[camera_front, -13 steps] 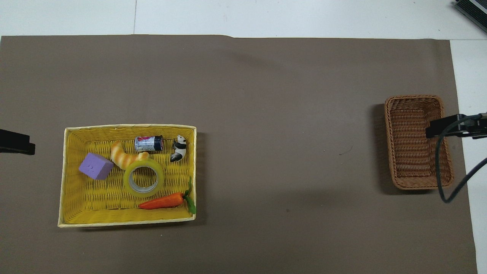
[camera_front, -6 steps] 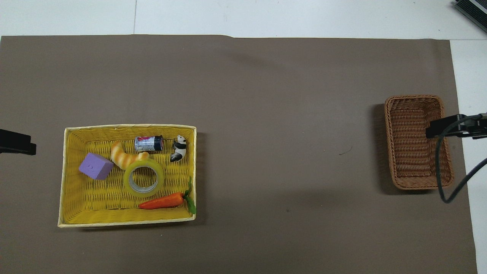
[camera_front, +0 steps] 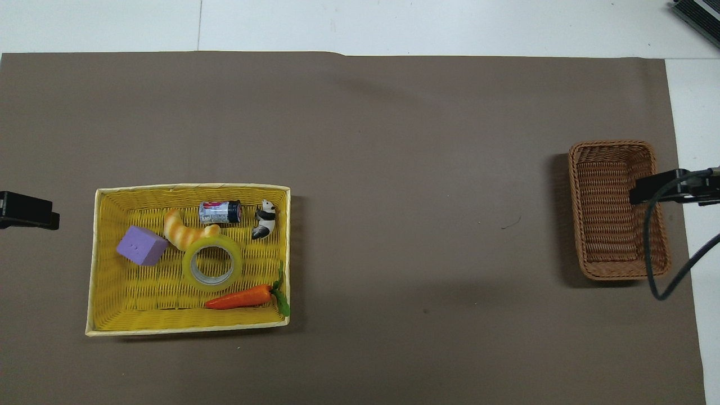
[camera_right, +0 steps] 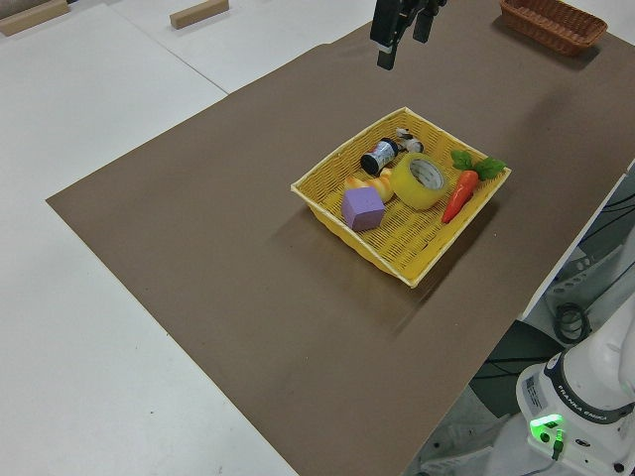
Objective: Move tape to another basket
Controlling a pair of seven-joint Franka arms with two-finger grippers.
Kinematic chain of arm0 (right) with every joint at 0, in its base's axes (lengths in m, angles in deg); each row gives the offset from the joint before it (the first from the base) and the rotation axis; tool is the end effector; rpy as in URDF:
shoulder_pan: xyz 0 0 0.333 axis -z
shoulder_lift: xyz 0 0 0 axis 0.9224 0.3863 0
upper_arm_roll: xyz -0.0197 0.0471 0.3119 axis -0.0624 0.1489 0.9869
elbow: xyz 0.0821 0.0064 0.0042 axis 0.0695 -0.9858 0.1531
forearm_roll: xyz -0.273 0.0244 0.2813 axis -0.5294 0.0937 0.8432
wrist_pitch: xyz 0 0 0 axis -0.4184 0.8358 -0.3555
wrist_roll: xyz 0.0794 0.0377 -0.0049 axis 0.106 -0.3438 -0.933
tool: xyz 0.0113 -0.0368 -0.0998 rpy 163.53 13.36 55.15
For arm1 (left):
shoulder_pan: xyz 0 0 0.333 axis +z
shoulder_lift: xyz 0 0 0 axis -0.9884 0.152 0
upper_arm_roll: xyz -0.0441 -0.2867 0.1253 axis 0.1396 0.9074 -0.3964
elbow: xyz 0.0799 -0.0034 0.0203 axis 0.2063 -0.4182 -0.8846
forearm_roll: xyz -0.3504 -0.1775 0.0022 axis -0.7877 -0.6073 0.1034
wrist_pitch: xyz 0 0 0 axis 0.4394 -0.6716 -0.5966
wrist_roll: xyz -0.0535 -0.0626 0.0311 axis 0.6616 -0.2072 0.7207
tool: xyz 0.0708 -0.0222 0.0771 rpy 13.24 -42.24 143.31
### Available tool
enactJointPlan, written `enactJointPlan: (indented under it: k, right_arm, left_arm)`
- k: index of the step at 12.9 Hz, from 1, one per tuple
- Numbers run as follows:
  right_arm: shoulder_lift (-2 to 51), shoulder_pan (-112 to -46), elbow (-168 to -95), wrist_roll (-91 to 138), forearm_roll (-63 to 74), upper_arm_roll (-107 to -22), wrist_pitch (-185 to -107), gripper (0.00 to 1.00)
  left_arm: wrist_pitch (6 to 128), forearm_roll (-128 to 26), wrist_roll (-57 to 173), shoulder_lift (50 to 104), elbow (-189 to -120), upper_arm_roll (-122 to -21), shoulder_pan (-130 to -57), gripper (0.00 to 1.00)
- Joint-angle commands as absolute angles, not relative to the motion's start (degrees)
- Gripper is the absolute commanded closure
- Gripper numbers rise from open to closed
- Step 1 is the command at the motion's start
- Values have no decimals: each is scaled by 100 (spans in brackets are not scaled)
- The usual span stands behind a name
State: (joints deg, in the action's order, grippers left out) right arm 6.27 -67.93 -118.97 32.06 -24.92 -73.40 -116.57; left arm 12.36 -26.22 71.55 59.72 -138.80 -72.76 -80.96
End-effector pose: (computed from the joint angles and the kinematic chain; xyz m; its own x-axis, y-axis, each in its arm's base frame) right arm 0.5338 -0.0119 0.6454 0.9993 -0.0375 0.0023 -0.0375 -0.9993 -0.0005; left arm 0.5045 -0.0141 0.6514 0.9987 0.0095 -0.0492 0.0095 -1.0000 -0.0004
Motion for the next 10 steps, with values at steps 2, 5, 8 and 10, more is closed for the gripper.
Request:
enactJointPlan:
  k: [2,5,8,10]
  right_arm:
    - [507,-6780,-12031,3051,-2590,-7321,-11649,0]
    - [507,-6780,-12031,3051,-2590,-7321,-11649,0]
    - [507,-6780,-12031,3051,-2590,-7321,-11649,0]
    - [507,-6780,-12031,3060,-2590,-7321,-11649,0]
  left_arm:
    - [1220,-2682,7212,5769,-14120,-7299,-8143,0]
    - [1229,-2682,7248,5724,-14200,-7299,-8213,0]
    - [1299,-2682,7719,5724,-14226,-7299,-8213,0]
    - [1501,-2682,8064,5750,-14261,-7299,-8213,0]
